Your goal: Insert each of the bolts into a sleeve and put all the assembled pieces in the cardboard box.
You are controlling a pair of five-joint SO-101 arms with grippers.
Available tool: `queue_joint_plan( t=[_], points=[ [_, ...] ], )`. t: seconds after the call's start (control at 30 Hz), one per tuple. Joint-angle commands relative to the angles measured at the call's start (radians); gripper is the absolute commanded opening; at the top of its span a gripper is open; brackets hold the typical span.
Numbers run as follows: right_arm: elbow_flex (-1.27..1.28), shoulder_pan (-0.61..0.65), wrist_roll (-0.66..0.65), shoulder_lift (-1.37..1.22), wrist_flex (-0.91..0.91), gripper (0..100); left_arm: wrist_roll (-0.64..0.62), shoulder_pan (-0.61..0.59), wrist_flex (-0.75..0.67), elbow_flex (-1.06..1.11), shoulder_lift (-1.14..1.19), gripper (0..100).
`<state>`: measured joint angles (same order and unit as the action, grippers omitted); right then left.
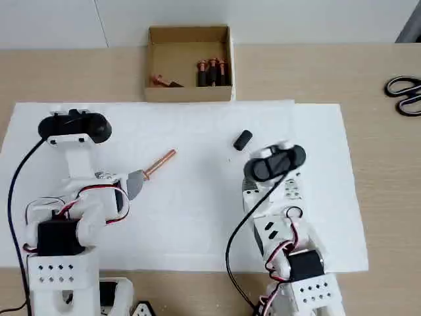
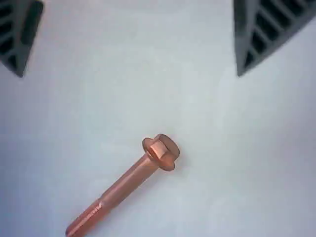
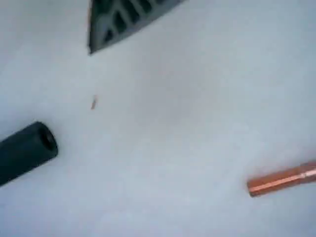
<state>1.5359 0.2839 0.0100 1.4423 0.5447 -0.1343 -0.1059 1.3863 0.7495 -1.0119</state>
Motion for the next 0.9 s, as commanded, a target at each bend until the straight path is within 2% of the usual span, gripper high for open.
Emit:
queue_joint_plan(
  t=[0.0,0.07,0.2,0.43,0.87],
  points=[
    [0.112,-0.012,-0.003,0.085,-0.113,18.4,0.003,0.006,-0.003,-0.002,-0.012,26],
    [0.161,-0.008,-0.006,0.133,-0.128,18.4,0.003,0.006,-0.003,-0.002,-0.012,26],
    [0.155,-0.012,-0.005,0.220,-0.045,18.4,0.003,0.006,-0.003,-0.002,-0.012,26],
    [0.153,-0.012,-0.008,0.288,0.291,18.4,0.003,0.005,-0.003,0.018,-0.012,26],
    [0.149,-0.012,-0.008,0.367,0.364,18.4,0.003,0.005,-0.002,0.028,-0.012,26]
  ],
)
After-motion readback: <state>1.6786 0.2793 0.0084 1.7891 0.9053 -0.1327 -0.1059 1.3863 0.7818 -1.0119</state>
